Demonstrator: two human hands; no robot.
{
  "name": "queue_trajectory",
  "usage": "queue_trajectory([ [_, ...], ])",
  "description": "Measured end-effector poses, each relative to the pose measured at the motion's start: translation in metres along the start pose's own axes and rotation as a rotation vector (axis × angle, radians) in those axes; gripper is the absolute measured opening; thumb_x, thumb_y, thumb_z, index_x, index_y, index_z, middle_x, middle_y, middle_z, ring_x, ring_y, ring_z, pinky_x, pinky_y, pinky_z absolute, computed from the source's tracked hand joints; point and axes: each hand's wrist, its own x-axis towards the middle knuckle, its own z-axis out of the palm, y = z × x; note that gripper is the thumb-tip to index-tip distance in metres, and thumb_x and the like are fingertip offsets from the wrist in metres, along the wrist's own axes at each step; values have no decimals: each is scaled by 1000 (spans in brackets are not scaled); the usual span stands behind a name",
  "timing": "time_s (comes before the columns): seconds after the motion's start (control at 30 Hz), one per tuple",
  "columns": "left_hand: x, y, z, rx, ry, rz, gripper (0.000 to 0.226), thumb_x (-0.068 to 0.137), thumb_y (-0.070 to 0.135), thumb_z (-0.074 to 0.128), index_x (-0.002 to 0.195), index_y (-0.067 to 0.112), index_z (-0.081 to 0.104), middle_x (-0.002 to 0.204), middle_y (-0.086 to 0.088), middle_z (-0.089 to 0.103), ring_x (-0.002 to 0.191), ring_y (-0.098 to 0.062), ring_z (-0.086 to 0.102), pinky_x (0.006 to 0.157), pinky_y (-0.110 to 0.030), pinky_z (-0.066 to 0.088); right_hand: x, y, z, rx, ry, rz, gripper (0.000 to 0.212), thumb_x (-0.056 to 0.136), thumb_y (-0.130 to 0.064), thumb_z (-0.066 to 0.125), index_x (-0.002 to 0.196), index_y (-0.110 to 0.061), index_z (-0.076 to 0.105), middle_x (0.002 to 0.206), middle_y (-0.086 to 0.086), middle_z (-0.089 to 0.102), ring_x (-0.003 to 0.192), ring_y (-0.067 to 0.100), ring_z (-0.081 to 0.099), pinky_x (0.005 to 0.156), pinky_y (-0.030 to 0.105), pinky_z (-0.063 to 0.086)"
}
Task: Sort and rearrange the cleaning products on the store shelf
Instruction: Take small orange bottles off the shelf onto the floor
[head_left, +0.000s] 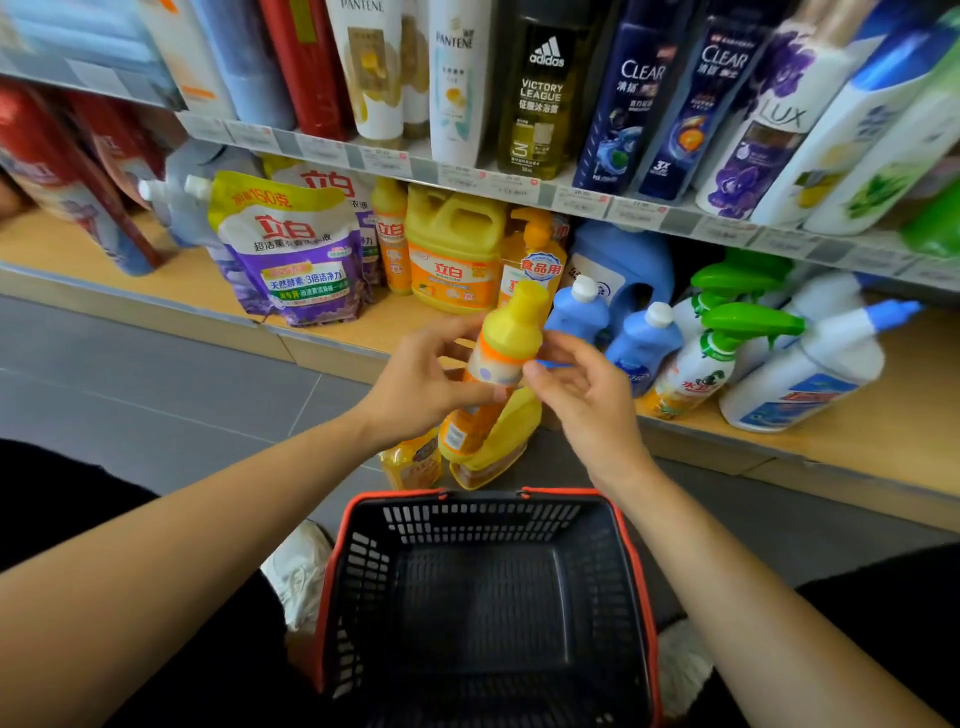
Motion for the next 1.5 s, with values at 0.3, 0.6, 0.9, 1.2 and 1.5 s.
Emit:
queue_trajectory([
  [0.3, -14, 0, 14, 508, 152, 237, 80, 76, 36, 85, 147, 42, 48, 94, 19, 39, 91, 1, 48, 66, -29, 42, 9, -35, -16, -263, 16, -288, 46, 82, -27, 78, 125, -28, 63, 98, -21, 62, 77, 3, 59, 66, 21, 51],
  [0.6, -12, 1, 16, 383, 154, 418, 68, 80, 13, 84, 141, 10, 55, 125, -9, 49, 118, -11, 50, 98, -17, 43, 6, -53, -21, -273, -85, -360, 21, 85, -28, 74, 103, -26, 63, 93, 1, 69, 84, 19, 67, 74, 37, 58],
  [0.9, -20, 6, 19, 459, 128, 324, 67, 80, 39, 83, 137, 32, 49, 127, 12, 61, 112, -17, 64, 78, -48, 56, 6, -49, -29, -333, 23, -379, 24, 82, -28, 73, 105, -25, 67, 83, 8, 66, 68, 23, 62, 62, 44, 55],
  [1.2, -26, 18, 19, 798, 305, 379, 64, 73, 50, 86, 127, 25, 61, 114, 3, 64, 92, -21, 67, 49, -33, 47, 7, -46, -31, -365, 86, -416, 30, 99, -32, 51, 119, -19, 70, 73, -8, 70, 65, 8, 67, 64, 43, 57],
  [1.5, -23, 13, 18, 778, 296, 364, 65, 70, 56, 85, 124, 31, 58, 113, 10, 62, 91, -14, 65, 50, -34, 49, 8, -46, -33, -298, 40, -310, 30, 97, -23, 56, 122, -14, 69, 82, -7, 71, 72, 14, 69, 69, 37, 59],
])
